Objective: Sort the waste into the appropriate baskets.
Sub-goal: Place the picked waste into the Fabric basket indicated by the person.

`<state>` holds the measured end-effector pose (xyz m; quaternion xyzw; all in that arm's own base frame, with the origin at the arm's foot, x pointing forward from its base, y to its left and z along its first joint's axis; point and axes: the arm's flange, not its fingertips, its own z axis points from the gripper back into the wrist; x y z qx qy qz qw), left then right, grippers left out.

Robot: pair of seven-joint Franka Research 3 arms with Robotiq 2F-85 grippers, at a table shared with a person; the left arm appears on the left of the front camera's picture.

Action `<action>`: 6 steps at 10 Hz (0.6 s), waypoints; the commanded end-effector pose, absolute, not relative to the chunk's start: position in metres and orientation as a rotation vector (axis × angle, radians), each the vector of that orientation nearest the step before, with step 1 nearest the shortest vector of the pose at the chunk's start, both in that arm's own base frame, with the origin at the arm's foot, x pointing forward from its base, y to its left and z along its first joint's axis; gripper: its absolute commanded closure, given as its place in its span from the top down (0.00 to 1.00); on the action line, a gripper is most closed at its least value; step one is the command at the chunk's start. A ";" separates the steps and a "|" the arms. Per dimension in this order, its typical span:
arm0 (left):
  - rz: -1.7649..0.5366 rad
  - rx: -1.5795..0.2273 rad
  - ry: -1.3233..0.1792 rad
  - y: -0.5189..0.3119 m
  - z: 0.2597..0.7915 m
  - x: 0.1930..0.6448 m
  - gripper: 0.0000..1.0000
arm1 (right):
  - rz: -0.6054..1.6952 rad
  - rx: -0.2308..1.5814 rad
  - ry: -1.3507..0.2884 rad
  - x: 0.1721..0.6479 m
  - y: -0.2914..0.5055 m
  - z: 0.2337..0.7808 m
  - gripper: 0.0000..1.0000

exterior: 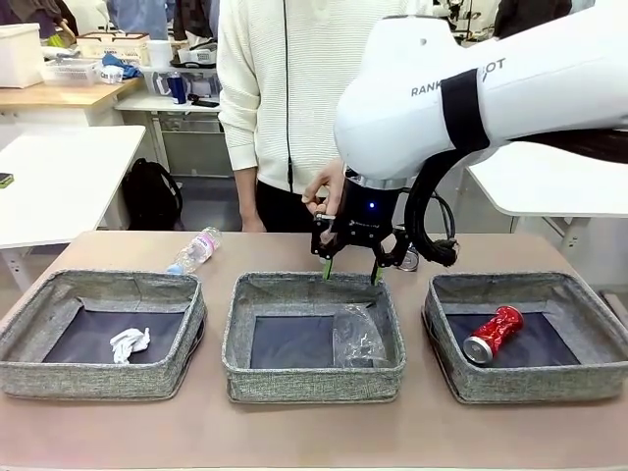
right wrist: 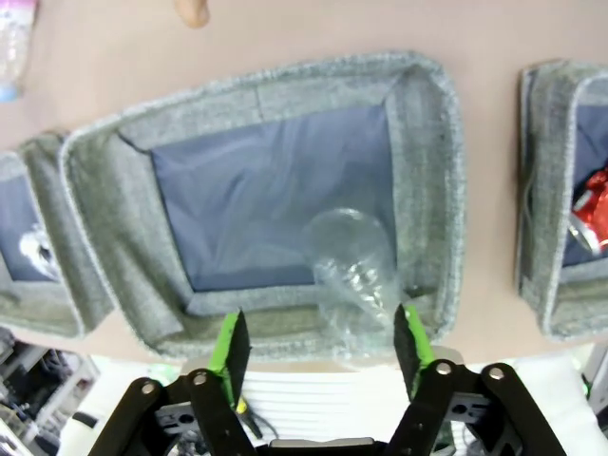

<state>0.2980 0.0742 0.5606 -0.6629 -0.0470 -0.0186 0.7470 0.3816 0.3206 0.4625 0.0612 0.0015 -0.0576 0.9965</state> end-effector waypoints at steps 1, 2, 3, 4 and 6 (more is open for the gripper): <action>-0.066 -1.468 -0.115 0.075 0.563 0.296 1.00 | -0.102 0.158 0.022 0.381 0.315 0.467 1.00; -0.066 -1.468 -0.115 0.075 0.563 0.296 1.00 | -0.102 0.161 0.024 0.381 0.314 0.467 1.00; -0.066 -1.468 -0.115 0.075 0.563 0.296 1.00 | -0.107 0.173 0.029 0.381 0.312 0.468 1.00; -0.066 -1.468 -0.115 0.075 0.563 0.296 1.00 | -0.120 0.186 0.039 0.381 0.307 0.469 1.00; -0.066 -1.468 -0.115 0.075 0.563 0.296 1.00 | -0.070 0.381 0.164 0.377 0.286 0.486 1.00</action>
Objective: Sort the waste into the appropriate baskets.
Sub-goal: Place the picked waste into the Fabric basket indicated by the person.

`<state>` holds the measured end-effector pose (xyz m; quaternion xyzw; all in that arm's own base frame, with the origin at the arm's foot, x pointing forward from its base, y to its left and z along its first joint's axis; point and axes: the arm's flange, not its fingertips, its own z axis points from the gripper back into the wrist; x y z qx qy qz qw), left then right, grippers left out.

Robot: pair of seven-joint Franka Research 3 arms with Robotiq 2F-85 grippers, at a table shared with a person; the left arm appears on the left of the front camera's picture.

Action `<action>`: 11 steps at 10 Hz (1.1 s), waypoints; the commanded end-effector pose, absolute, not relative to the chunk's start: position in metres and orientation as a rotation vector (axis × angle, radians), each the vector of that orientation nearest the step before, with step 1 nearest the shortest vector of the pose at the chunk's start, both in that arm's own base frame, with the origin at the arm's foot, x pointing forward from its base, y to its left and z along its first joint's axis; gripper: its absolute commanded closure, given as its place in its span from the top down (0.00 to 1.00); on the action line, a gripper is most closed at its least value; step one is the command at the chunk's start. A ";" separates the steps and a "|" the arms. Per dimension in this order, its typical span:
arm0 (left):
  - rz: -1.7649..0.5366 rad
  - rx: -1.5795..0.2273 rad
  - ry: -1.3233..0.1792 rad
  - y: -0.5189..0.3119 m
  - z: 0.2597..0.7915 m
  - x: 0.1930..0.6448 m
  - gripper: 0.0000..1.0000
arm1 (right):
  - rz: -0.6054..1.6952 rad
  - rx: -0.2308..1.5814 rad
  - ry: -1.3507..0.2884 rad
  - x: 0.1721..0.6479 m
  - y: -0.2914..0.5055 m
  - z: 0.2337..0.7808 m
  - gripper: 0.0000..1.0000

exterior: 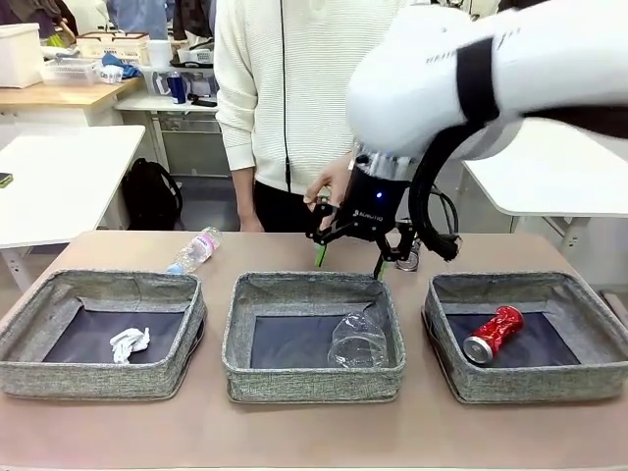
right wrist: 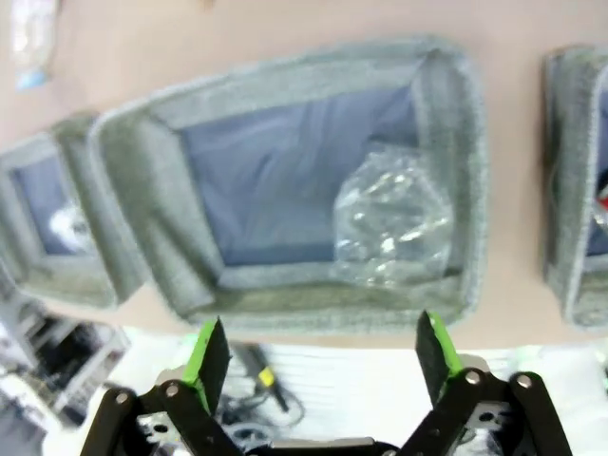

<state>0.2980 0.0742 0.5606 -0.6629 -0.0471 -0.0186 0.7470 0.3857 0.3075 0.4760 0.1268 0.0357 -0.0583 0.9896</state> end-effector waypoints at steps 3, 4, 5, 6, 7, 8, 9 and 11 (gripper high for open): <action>-0.066 -1.468 -0.115 0.075 0.563 0.296 1.00 | 0.253 1.085 0.418 0.357 0.202 0.517 1.00; -0.066 -1.468 -0.115 0.075 0.563 0.296 1.00 | 0.330 1.212 0.440 0.352 0.184 0.515 1.00; -0.066 -1.468 -0.115 0.075 0.563 0.296 1.00 | 0.346 1.288 0.445 0.346 0.170 0.508 1.00; -0.066 -1.468 -0.115 0.075 0.563 0.296 1.00 | 0.349 1.375 0.444 0.335 0.157 0.501 1.00; -0.066 -1.468 -0.115 0.075 0.563 0.296 1.00 | 0.292 1.440 0.376 0.322 0.147 0.492 1.00; -0.066 -1.468 -0.115 0.075 0.563 0.296 1.00 | 0.111 1.513 0.296 0.311 0.133 0.489 1.00; -0.066 -1.468 -0.115 0.075 0.563 0.296 1.00 | -0.053 1.544 0.179 0.303 0.111 0.494 1.00; -0.066 -1.468 -0.115 0.075 0.563 0.296 1.00 | -0.335 1.516 0.025 0.280 0.055 0.517 1.00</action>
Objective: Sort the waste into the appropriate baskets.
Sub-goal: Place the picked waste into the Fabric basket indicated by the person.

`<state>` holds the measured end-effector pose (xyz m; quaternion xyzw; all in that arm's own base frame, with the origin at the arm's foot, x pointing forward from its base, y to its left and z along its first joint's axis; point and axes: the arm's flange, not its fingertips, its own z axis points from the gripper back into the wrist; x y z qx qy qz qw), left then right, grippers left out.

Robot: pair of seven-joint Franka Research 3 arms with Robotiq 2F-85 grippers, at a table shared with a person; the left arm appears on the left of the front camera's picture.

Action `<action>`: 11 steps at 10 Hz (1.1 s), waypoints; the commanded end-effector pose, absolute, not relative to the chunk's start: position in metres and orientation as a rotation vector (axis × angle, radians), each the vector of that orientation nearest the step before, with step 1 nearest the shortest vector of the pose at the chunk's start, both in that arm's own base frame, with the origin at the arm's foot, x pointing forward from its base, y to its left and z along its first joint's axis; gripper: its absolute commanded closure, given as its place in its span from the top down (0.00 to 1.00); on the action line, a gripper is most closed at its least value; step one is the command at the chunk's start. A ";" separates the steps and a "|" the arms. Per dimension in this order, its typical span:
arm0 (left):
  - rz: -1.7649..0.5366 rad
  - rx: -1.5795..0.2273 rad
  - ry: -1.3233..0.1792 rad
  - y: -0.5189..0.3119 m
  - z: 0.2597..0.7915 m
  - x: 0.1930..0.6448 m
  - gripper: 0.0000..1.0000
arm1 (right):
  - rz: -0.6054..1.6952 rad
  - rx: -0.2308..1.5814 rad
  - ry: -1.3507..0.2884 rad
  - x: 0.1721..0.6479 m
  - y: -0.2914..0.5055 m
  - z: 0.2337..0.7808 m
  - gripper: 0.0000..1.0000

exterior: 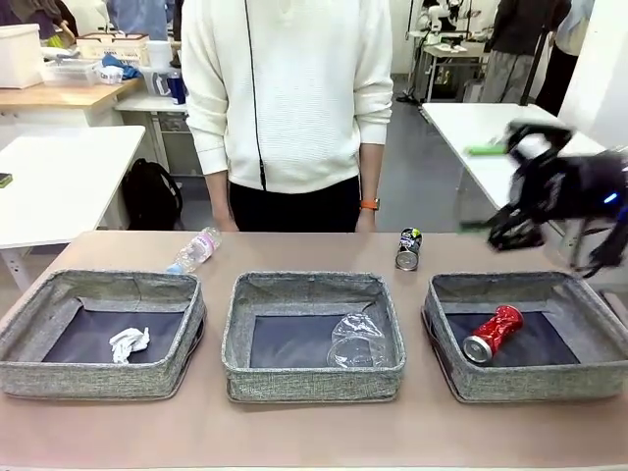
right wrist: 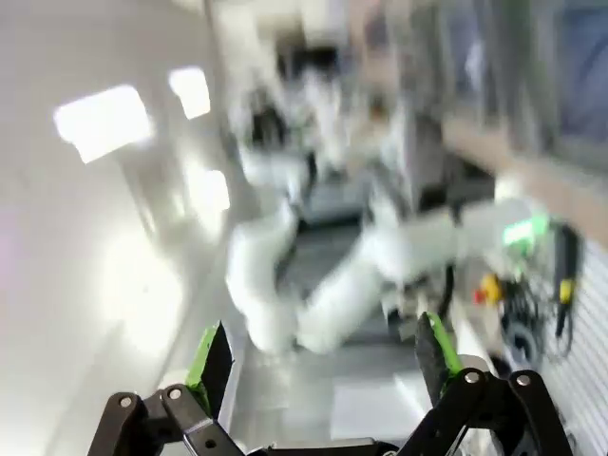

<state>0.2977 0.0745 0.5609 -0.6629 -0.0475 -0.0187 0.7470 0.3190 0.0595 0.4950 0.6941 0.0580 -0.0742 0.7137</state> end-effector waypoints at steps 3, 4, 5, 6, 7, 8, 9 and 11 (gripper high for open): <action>-0.066 -1.468 -0.115 0.075 0.563 0.296 1.00 | -0.361 1.441 -0.039 0.250 0.019 0.545 1.00; -0.066 -1.468 -0.115 0.075 0.563 0.296 1.00 | -0.341 1.517 -0.048 0.305 0.008 0.540 1.00; -0.066 -1.468 -0.115 0.075 0.563 0.296 1.00 | -0.341 1.517 -0.048 0.305 0.008 0.540 1.00; -0.066 -1.468 -0.115 0.075 0.563 0.296 1.00 | -0.341 1.517 -0.048 0.305 0.008 0.540 1.00; -0.066 -1.468 -0.115 0.075 0.563 0.296 1.00 | -0.341 1.517 -0.048 0.305 0.008 0.540 1.00; -0.066 -1.468 -0.115 0.075 0.563 0.296 1.00 | -0.341 1.517 -0.048 0.305 0.008 0.540 1.00; -0.066 -1.468 -0.115 0.075 0.563 0.296 1.00 | -0.341 1.517 -0.048 0.305 0.008 0.540 1.00; -0.066 -1.468 -0.115 0.075 0.563 0.296 1.00 | -0.341 1.517 -0.048 0.305 0.008 0.540 1.00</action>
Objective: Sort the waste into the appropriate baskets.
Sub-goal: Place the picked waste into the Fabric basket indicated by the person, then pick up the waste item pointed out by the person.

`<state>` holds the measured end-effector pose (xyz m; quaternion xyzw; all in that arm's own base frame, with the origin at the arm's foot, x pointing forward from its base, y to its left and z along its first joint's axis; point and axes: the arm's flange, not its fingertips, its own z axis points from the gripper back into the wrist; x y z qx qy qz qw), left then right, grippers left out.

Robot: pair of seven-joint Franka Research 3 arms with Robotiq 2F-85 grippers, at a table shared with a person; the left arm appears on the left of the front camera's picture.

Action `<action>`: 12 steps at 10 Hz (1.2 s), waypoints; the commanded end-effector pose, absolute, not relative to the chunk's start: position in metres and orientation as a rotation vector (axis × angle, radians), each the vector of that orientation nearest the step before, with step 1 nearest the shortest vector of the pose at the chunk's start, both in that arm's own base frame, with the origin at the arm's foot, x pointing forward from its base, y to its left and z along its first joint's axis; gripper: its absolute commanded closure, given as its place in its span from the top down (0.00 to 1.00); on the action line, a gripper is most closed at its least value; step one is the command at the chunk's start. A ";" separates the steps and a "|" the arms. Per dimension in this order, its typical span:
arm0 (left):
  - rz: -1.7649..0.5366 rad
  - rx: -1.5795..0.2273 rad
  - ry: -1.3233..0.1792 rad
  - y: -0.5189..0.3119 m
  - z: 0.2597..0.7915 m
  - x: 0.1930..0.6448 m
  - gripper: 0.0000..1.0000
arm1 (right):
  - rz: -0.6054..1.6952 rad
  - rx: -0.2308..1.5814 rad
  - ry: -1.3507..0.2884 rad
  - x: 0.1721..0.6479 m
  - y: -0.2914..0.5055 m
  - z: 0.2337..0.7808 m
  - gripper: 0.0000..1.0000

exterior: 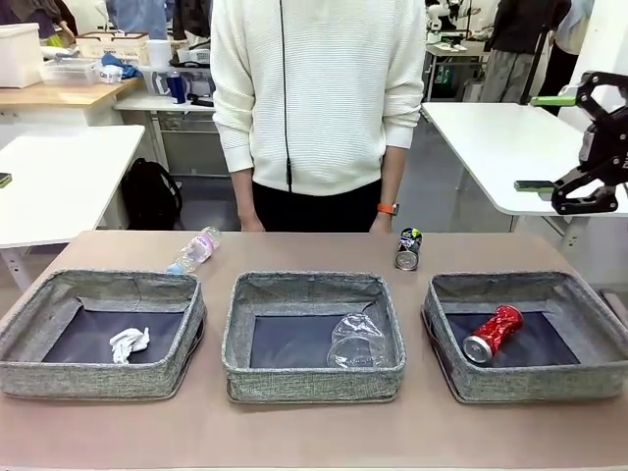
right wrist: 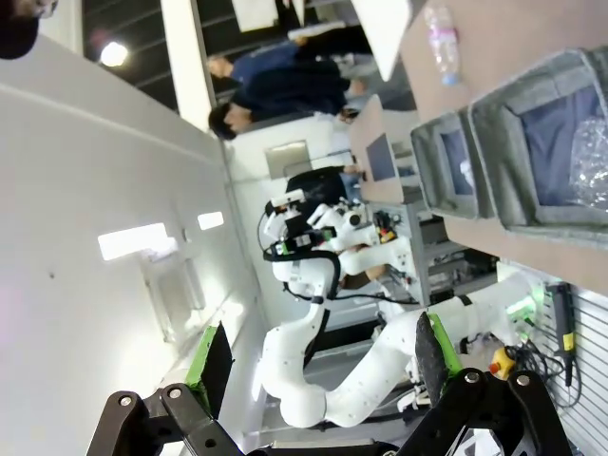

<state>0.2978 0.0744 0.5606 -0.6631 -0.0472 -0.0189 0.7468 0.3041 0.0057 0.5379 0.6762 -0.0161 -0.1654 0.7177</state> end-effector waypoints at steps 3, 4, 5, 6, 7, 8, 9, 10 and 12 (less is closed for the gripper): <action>-0.066 -1.468 -0.115 0.075 0.563 0.296 1.00 | -0.341 1.517 -0.048 0.305 0.008 0.540 1.00; -0.066 -1.468 -0.115 0.075 0.563 0.296 1.00 | -0.341 1.517 -0.048 0.305 0.008 0.540 1.00; -0.066 -1.468 -0.115 0.075 0.563 0.296 1.00 | -0.341 1.517 -0.048 0.305 0.008 0.540 1.00; -0.066 -1.468 -0.115 0.075 0.563 0.296 1.00 | -0.341 1.517 -0.048 0.305 0.008 0.540 1.00; -0.066 -1.468 -0.115 0.075 0.563 0.296 1.00 | -0.341 1.517 -0.048 0.305 0.008 0.540 1.00; -0.066 -1.468 -0.115 0.075 0.563 0.296 1.00 | -0.341 1.517 -0.048 0.305 0.008 0.540 1.00; -0.066 -1.468 -0.115 0.075 0.563 0.296 1.00 | -0.341 1.517 -0.048 0.305 0.008 0.540 1.00; -0.066 -1.468 -0.115 0.075 0.563 0.296 1.00 | -0.341 1.517 -0.048 0.305 0.008 0.540 1.00; -0.066 -1.468 -0.115 0.075 0.563 0.296 1.00 | -0.341 1.517 -0.048 0.305 0.008 0.540 1.00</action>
